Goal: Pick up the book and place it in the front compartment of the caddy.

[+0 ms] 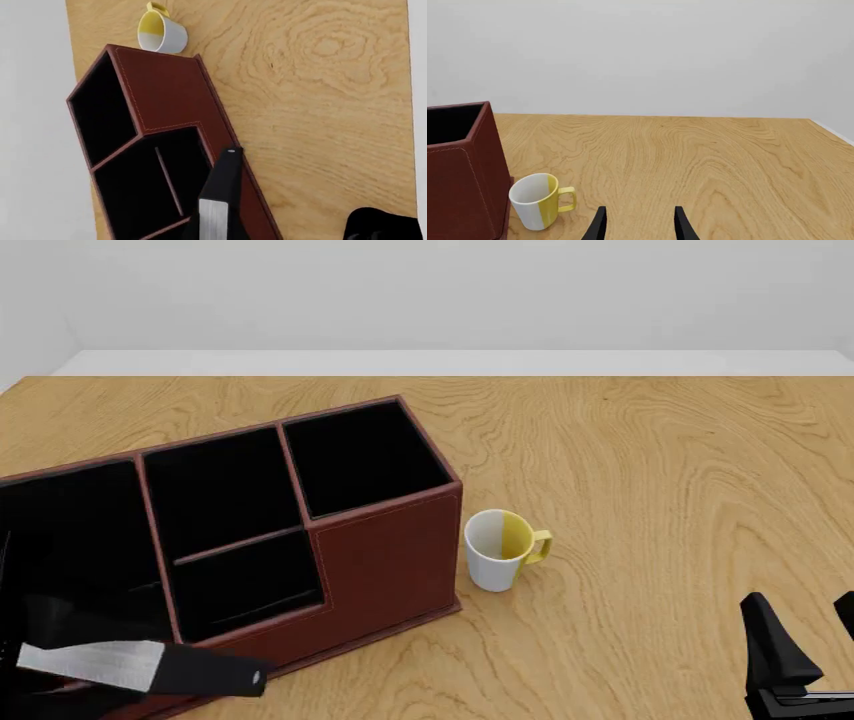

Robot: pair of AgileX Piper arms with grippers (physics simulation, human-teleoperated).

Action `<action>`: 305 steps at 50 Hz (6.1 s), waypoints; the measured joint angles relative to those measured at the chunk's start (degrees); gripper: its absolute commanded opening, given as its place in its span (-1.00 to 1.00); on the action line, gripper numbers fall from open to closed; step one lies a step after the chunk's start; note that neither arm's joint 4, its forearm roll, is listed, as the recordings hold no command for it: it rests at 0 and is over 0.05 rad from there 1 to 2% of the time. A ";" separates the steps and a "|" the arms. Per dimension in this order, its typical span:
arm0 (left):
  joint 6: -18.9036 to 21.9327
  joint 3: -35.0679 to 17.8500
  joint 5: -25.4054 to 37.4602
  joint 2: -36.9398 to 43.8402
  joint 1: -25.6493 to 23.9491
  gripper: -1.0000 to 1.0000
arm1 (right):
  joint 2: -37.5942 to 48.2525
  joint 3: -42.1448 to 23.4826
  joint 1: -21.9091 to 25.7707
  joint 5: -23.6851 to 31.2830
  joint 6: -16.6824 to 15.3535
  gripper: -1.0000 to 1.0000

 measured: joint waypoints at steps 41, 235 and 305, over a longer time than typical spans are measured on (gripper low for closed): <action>4.87 -15.83 -4.36 14.91 16.04 -1.00 | 0.00 0.00 0.00 0.00 0.00 1.00; -5.99 -27.93 -8.85 44.63 25.19 -1.00 | 0.00 0.00 0.00 0.00 0.00 1.00; -4.34 -22.25 -16.08 45.25 29.22 -1.00 | 0.00 0.00 0.00 0.00 0.00 1.00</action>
